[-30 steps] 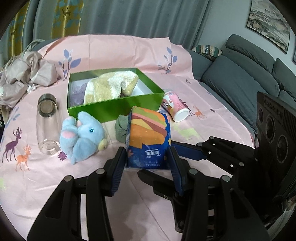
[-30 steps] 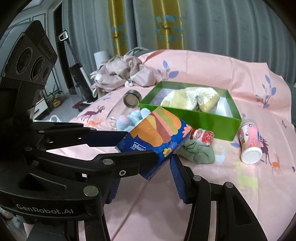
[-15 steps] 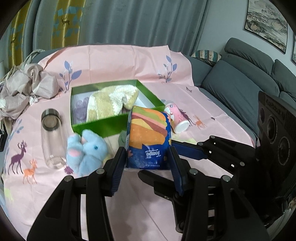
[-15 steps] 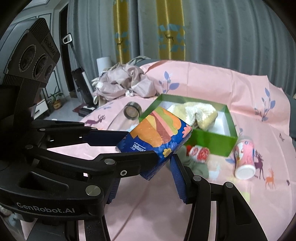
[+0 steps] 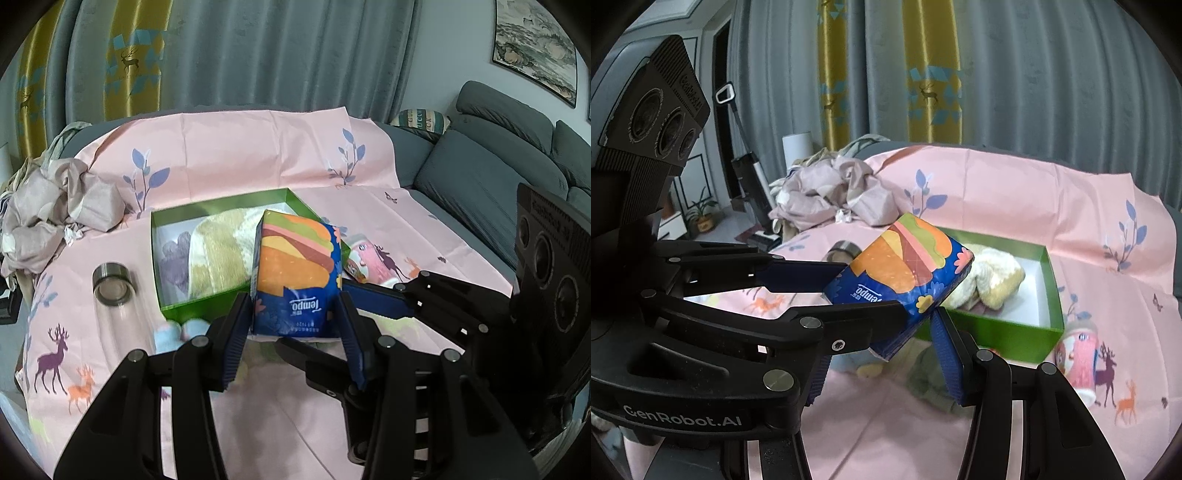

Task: Organize soft objects
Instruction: 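Lift the Tempo pack with both grippers and carry it toward the box, then lower the Tempo pack into the box and open both grippers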

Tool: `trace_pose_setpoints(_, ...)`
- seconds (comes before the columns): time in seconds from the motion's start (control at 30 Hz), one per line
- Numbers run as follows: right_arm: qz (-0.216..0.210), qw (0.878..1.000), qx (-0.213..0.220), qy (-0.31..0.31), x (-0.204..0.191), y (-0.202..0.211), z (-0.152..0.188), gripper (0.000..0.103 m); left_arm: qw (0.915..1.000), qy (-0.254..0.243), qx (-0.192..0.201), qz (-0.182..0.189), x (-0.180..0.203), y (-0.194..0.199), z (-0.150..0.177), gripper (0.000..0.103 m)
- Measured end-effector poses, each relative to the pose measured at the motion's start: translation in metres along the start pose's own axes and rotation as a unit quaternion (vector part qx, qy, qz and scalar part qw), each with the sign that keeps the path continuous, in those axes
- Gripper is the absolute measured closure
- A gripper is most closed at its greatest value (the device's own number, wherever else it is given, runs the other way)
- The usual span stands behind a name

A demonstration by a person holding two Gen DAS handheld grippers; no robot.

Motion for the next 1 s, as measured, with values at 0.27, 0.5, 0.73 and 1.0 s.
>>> trace_pose_setpoints(0.27, 0.01, 1.0, 0.016, -0.007, 0.019, -0.021, -0.028, 0.049, 0.9998, -0.018, 0.005, 0.001, -0.014, -0.025, -0.029, 0.057)
trace_pose_setpoints(0.5, 0.017, 0.999, 0.026, -0.015, 0.034, -0.046, -0.049, 0.049, 0.9992, -0.038, 0.004, -0.014, -0.029, -0.05, -0.052, 0.057)
trace_pose_setpoints(0.73, 0.021, 0.999, 0.026, -0.021, 0.048, -0.07, -0.061, 0.049, 0.9996, -0.026, 0.001, -0.006, -0.046, -0.074, -0.062, 0.057)
trace_pose_setpoints(1.0, 0.024, 0.999, -0.004, -0.028, 0.063, -0.101, -0.055, 0.049, 0.9994, 0.011, -0.029, 0.013, -0.064, -0.111, -0.055, 0.057)
Point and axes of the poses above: each gripper's, at about its wrist camera, not at the fingertips, and y roughly against the way its jaws point, x to its right, z to its underside, the point moved 6 cm from there along -y, roughly the way its jaws point, and after that the axes turned 11 degrees about -y, right-handed, at the moved point
